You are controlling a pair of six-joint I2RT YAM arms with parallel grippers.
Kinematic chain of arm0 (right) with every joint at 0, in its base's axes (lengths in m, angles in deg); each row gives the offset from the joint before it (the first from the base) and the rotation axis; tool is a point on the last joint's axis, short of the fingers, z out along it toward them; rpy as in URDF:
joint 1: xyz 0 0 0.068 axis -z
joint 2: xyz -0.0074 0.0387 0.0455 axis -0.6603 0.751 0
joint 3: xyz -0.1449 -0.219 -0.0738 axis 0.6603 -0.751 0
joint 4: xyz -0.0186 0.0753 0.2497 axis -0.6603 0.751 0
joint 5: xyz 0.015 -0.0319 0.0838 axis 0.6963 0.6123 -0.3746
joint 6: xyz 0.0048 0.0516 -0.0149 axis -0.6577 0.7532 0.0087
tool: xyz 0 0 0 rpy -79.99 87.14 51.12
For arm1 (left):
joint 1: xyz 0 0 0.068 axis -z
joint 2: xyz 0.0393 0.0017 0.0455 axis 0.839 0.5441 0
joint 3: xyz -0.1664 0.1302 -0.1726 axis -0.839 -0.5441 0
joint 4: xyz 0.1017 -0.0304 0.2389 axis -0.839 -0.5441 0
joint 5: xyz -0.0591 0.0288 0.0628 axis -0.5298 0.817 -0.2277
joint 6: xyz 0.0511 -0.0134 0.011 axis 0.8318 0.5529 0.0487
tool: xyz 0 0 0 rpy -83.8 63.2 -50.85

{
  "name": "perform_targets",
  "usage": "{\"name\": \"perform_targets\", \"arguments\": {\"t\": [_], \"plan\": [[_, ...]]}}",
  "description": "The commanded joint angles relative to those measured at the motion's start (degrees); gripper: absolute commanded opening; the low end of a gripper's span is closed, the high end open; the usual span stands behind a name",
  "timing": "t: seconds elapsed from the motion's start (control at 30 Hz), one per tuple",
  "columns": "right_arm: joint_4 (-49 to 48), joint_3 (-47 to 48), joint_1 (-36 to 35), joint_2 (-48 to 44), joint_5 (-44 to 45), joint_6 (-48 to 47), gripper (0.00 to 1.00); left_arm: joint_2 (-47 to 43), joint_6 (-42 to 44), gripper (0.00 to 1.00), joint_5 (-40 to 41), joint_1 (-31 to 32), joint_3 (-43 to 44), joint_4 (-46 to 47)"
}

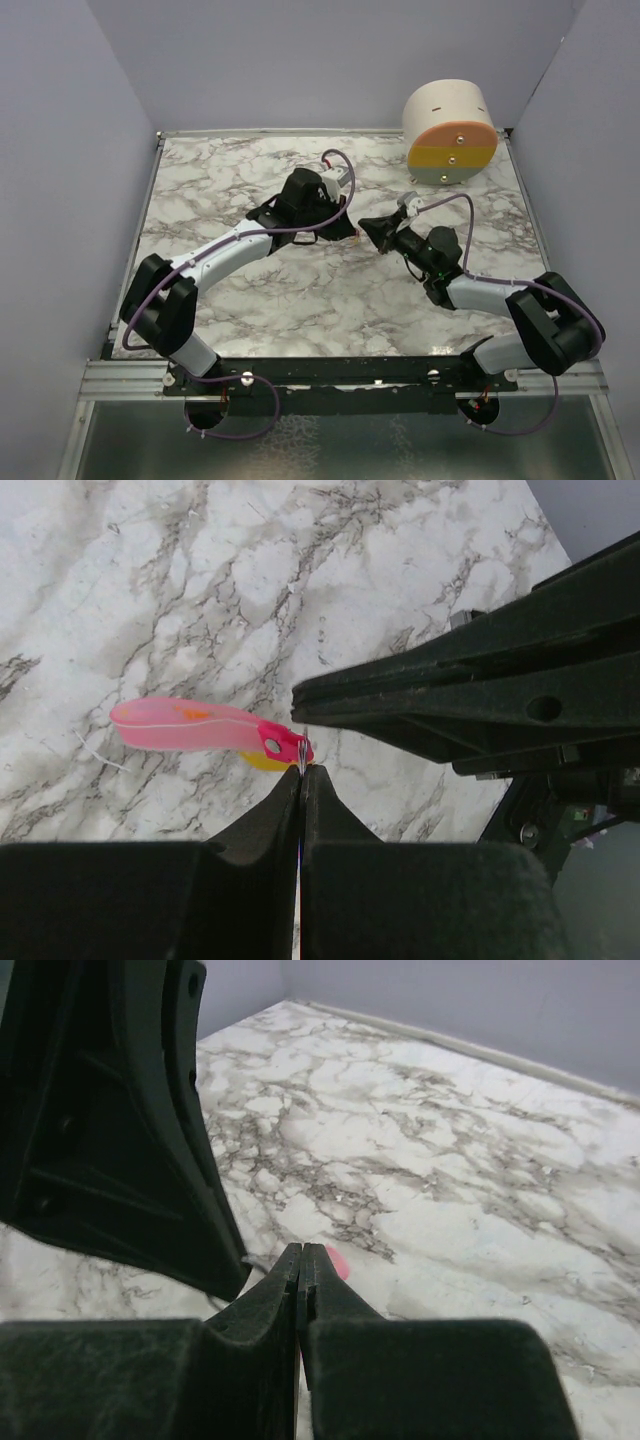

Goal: Put the keys on the keyring

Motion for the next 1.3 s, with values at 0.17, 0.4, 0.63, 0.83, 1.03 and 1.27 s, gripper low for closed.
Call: {"name": "perform_targets", "arguments": {"t": [0.17,0.4,0.63,0.83,1.03,1.27], "plan": [[-11.09,-0.31,0.27,1.78,6.71,-4.69,0.01,2.22,0.29,0.00,-6.16,0.52,2.43,-5.37],[-4.52,1.27,0.27,0.43,5.50,-4.09,0.01,1.44,0.54,0.00,-5.39,0.43,2.87,-5.61],[4.55,1.80,0.27,-3.95,6.24,-2.39,0.07,2.83,2.85,0.00,-5.57,0.03,6.23,-9.47],[11.19,1.08,0.27,-8.57,7.62,0.06,0.32,3.46,7.20,0.00,-4.57,-0.34,10.09,-14.81],[19.76,4.10,0.59,-10.23,4.09,1.80,0.34,3.82,12.08,0.00,-2.72,-0.55,12.46,-17.87],[20.88,4.53,2.48,-10.15,-3.93,1.70,0.30,7.00,17.90,0.00,-7.79,-1.13,16.62,-20.40]]}}
